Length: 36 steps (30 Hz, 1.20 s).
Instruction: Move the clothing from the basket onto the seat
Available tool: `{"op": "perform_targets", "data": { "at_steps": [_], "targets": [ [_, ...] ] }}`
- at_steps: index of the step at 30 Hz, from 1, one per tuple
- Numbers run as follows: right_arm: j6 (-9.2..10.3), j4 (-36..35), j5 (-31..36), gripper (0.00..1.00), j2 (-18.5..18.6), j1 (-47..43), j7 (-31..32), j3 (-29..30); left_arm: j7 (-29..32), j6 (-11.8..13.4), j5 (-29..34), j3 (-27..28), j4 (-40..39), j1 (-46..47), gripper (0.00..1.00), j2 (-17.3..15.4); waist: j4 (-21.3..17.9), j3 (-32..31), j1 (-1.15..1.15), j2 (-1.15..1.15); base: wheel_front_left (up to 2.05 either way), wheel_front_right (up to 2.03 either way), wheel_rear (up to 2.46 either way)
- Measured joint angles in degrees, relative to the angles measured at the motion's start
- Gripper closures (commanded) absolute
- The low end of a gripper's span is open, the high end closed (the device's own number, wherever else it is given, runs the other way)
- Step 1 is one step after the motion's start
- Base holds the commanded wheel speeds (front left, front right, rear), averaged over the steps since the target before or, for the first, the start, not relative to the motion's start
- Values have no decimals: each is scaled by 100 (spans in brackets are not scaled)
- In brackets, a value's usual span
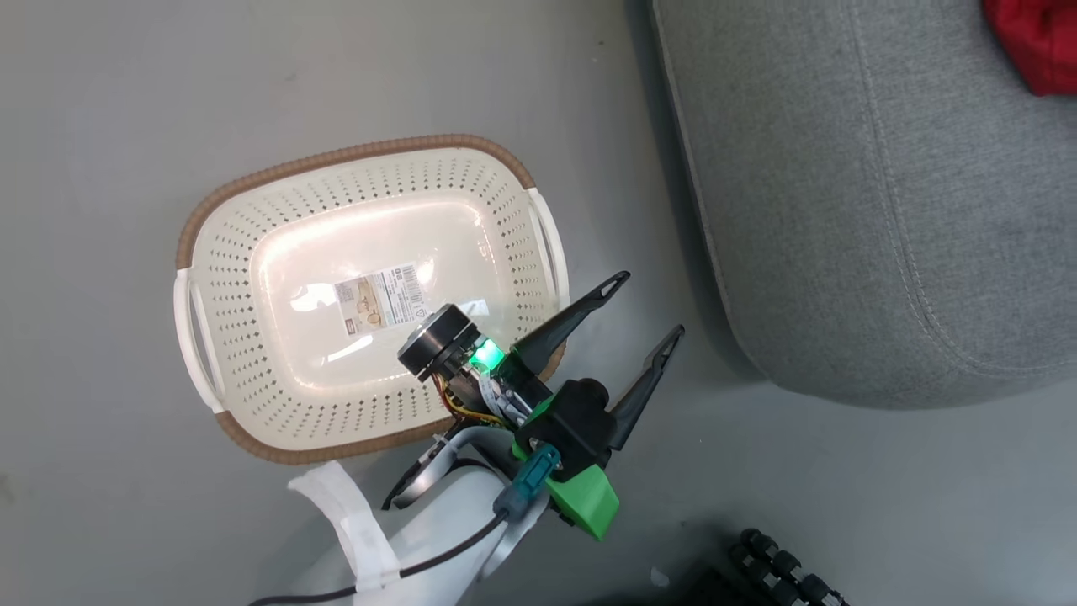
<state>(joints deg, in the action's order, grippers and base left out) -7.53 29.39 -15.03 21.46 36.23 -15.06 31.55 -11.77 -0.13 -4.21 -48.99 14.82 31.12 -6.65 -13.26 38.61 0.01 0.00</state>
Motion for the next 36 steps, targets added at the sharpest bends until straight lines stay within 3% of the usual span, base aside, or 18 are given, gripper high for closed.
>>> {"op": "perform_targets", "data": {
  "at_steps": [5,10,22,32,36],
  "targets": [
    [0,-288,-123,0,-504,-793,0,64,-175,243,-191,112,159,-174,0,81,-18,-355,-1,0,0,0,0],
    [0,-688,-231,0,-681,-1487,1,-356,-293,345,-592,349,427,-482,0,190,20,-776,-1,0,0,0,0],
    [0,-1623,83,0,-957,-2817,1,-2213,-336,772,-923,1564,30,-1688,0,315,388,-2113,-1,0,0,0,0],
    [0,-2059,182,0,-1228,-3589,0,-3373,-337,668,-849,2740,-499,-2880,0,352,804,-3289,-1,0,0,0,0],
    [0,-2240,222,0,-1283,-3744,0,-3589,-337,638,-704,3218,-773,-3285,0,354,966,-3672,-1,0,0,0,0]
  ]
}}
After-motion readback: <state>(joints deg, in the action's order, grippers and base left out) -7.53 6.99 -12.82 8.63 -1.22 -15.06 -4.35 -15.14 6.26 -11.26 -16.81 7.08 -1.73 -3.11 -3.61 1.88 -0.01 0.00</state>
